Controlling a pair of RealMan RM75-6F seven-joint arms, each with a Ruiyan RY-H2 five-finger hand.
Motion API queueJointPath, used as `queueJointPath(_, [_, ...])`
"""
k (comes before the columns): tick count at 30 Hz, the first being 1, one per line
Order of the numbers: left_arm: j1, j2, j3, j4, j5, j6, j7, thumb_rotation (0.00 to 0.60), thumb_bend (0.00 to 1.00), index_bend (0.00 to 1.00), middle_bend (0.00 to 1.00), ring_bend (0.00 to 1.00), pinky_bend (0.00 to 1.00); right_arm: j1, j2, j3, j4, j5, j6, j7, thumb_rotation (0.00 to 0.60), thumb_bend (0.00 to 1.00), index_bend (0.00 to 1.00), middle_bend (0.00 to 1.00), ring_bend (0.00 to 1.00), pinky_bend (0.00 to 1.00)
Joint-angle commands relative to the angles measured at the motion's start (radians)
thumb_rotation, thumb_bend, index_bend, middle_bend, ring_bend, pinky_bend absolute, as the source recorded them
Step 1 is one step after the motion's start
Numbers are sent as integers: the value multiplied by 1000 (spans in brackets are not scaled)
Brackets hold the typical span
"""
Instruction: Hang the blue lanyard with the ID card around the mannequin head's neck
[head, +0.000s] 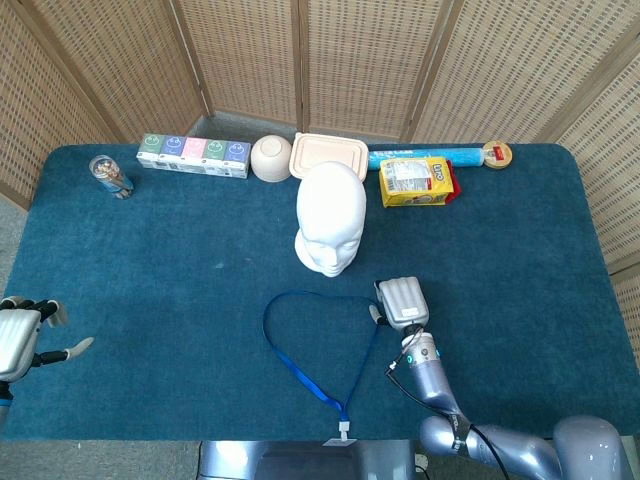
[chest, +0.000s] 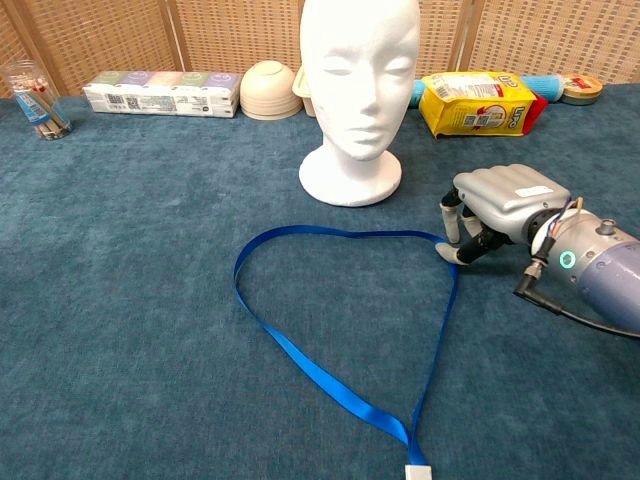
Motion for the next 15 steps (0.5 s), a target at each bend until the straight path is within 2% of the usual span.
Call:
queueJointPath(1, [-2,-1,0,0,-1,-3,-1,273,101,530,557,509,316,2,1,1,1,5,0,-3,419,441,540,765,969,1000])
queueJointPath(8, [-2,-2,1,2,0,-4,-2,275,100,530,555,509,316,7,1,0,-2,15,0,-13,424,467,565,779,978,1000])
queueJointPath(15, [-3,0,3,4,-1,-9,-4,276,100,530,555,508,316,13,0,-7,-5,23,-3,-30,455,483,587,806,998,1000])
